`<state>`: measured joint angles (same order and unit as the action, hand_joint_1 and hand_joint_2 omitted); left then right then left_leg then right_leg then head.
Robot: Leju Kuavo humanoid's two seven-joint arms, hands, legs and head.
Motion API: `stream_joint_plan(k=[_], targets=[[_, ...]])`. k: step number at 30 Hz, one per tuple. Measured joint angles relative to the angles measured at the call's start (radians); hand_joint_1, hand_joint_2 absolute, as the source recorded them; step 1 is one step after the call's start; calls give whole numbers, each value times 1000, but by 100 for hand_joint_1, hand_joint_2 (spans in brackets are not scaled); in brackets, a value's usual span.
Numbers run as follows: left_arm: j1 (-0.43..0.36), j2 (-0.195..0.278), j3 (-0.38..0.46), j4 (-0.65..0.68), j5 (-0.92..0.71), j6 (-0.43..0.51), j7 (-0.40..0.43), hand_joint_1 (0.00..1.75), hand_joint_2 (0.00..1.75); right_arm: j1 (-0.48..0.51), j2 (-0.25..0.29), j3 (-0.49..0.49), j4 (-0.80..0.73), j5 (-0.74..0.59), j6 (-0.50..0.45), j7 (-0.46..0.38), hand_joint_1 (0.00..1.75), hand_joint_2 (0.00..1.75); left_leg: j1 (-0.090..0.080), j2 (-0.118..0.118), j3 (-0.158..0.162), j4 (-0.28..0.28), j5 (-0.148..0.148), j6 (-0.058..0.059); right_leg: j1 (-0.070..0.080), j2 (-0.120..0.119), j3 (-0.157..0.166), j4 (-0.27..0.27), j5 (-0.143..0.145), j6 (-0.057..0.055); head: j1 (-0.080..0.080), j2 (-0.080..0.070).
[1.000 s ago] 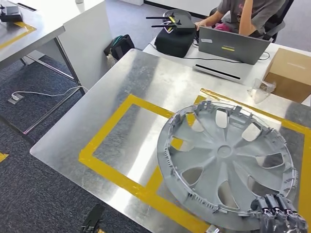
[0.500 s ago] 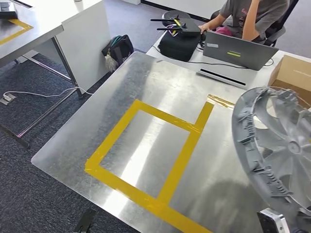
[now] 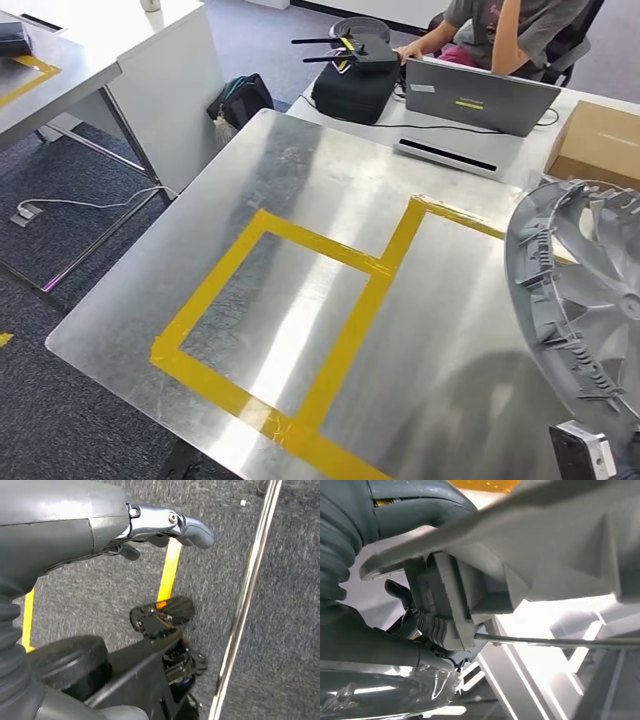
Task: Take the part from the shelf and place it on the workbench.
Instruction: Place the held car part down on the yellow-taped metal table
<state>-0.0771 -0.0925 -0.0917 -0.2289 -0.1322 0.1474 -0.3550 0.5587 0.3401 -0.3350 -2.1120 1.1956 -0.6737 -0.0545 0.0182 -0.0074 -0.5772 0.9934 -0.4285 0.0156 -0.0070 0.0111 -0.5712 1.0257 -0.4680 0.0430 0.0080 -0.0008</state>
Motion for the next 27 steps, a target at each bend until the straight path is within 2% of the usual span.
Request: stream_joint_plan(k=[3,5,6,9,11,15,21,22,25,26,27], targets=[[3,0,15,0,-10,-1,-2,0,175,3,3,2,10,-12,0,10,175,175,0,0,5,-9,3,1,4,1,0,0,-2,-10,0,0],[4,0,25,0,-17,-1,-5,0,175,7,4,5,22,-22,0,3,175,175,1,0,7,-14,5,-8,5,1,0,1,-3,-15,0,0],[4,0,29,0,-20,-1,-7,0,175,9,4,6,30,-26,0,-5,175,175,2,0,8,-17,6,-16,6,1,-1,1,-3,-16,0,0],[8,-1,43,0,-28,-5,-14,0,175,18,6,7,72,-24,8,-42,175,175,6,0,11,-24,7,-53,8,0,-1,1,-4,-19,1,0],[10,0,52,0,-32,-13,-20,0,175,23,7,7,108,-10,43,-79,175,175,7,1,12,-26,6,-65,8,1,-1,1,-3,-19,1,0],[12,1,69,0,-45,-32,-34,0,175,29,10,19,158,27,133,-145,175,175,6,1,12,-26,6,-66,7,0,1,1,-3,-19,1,0],[12,7,88,0,-56,-36,-42,0,175,31,11,47,195,35,174,-176,175,175,4,1,12,-26,6,-65,4,0,1,0,-2,-19,1,0],[12,8,89,0,-56,-36,-43,0,175,31,11,49,199,36,175,-178,168,175,4,1,12,-26,6,-65,4,0,1,0,-2,-19,1,0],[12,10,91,0,-64,-36,-43,0,175,31,12,52,208,42,180,-186,115,175,3,1,13,-26,6,-65,4,0,1,0,-2,-19,1,0],[12,10,91,0,-68,-36,-42,0,175,32,12,53,212,45,182,-190,103,175,3,1,13,-26,6,-65,4,0,1,0,-2,-19,1,0],[12,10,92,0,-74,-36,-40,0,175,32,12,54,214,47,184,-194,103,175,3,1,13,-26,6,-65,4,0,1,0,-2,-19,1,0]])
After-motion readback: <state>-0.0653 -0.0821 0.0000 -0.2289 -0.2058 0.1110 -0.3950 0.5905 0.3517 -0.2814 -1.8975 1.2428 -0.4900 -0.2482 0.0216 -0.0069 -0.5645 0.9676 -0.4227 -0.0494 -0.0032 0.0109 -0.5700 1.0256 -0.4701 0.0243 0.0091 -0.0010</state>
